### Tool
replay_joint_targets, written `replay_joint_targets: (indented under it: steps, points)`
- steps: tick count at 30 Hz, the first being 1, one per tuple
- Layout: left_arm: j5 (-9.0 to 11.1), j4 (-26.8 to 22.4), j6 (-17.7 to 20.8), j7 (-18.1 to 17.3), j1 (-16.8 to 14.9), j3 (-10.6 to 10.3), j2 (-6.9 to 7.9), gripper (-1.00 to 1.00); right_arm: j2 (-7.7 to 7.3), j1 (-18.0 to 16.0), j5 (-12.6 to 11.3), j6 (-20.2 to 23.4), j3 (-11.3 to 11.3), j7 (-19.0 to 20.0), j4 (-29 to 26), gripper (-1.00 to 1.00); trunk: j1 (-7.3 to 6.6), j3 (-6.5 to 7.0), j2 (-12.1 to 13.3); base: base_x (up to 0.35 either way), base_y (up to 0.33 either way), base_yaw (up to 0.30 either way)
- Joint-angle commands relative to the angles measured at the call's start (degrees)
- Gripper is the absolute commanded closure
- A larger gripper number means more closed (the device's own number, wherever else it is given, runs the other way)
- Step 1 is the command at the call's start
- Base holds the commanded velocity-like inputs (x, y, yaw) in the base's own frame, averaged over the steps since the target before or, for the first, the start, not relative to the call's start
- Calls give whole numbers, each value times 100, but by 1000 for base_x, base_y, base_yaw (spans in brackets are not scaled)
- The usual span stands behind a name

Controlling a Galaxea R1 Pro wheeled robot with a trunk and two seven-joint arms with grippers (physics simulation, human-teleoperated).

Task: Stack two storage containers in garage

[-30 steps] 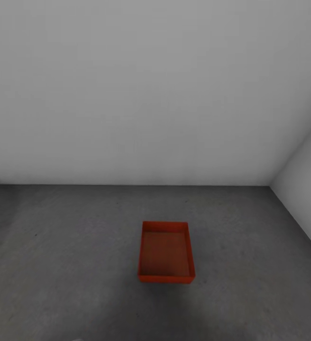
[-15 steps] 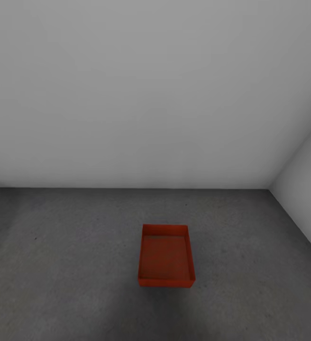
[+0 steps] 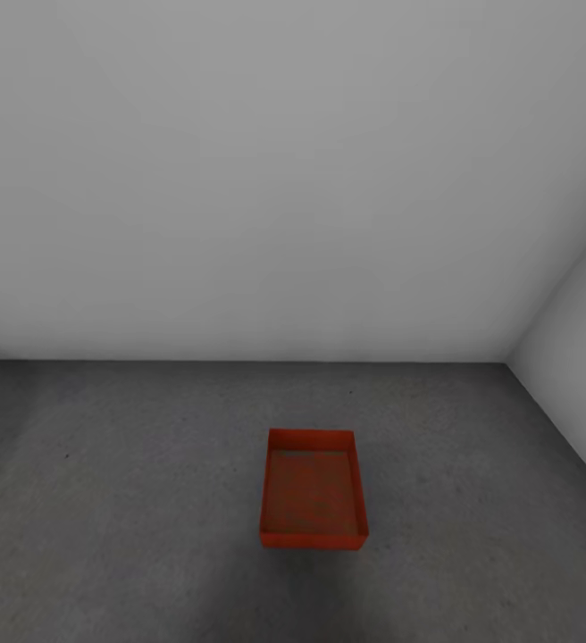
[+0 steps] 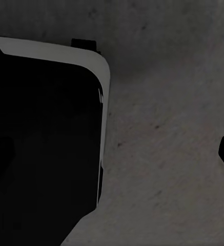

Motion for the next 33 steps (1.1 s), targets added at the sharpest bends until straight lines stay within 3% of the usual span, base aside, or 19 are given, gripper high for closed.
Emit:
replay_joint_targets:
  steps: [1, 16, 20, 33]
  points:
    - [49, 5, 7, -9, -2, -50, 0, -100, 2, -7, -42, -32, 47, -8, 18, -100, 0, 5, -3, 0, 0, 0]
    - [46, 5, 72, 54, 63, -70, 105, -100, 1, -7, -49, -28, 47, -2, 18, -100, 0, 144, -3, 0, 0, 0]
    - [28, -2, 29, 56, 308, -70, 106, -100, -29, -7, -50, -19, 47, 318, 18, -100, 0, 181, -3, 0, 0, 0]
    - [-51, -164, -53, 47, 324, -96, 114, -100, -9, -7, -32, -10, 56, 414, 17, -100, 0, 301, -3, 0, 0, 0]
